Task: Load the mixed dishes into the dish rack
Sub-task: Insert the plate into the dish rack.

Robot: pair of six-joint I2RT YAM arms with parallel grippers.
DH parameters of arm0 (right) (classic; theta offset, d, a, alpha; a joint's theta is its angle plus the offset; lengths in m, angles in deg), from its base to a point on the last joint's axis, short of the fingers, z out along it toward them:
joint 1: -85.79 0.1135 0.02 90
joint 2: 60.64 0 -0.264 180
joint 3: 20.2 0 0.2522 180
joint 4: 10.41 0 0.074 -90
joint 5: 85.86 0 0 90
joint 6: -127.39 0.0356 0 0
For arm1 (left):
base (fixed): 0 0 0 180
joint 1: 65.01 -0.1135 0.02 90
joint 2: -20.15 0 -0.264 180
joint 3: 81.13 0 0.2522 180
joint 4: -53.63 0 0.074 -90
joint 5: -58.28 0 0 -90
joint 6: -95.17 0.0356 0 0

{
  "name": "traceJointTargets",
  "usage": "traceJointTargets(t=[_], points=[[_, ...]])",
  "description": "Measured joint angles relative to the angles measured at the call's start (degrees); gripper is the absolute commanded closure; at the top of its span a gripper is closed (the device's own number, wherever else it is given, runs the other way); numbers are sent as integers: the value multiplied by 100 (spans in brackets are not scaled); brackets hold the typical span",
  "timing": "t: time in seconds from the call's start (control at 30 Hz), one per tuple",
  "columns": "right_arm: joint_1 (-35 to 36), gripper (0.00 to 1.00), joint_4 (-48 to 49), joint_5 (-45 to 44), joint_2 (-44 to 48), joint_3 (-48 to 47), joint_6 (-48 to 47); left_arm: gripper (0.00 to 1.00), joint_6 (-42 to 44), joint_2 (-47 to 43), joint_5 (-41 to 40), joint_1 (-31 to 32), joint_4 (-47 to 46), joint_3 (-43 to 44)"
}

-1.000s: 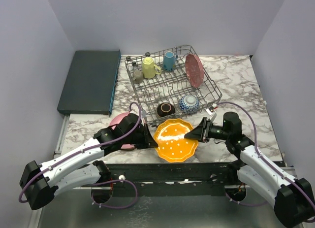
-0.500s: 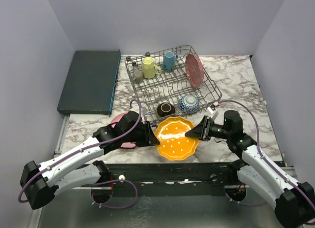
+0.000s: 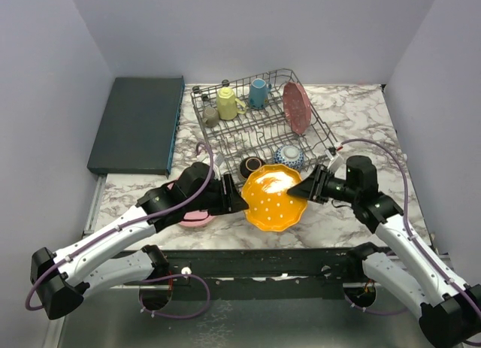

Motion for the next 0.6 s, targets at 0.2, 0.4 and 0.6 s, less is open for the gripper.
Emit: traceJointTargets(t=[0.2,0.4,0.6], points=[[0,100,-592,-518,-157,-647,-391,40,243,0,-308,0,188,315],[0,100,-1139,-1034,-439,-1484,-817,37,501,26,-675,0,446,485],[0,100,-1399,-1517,-861,-2358,-1204,36,802,57,-1115,0,715,629]])
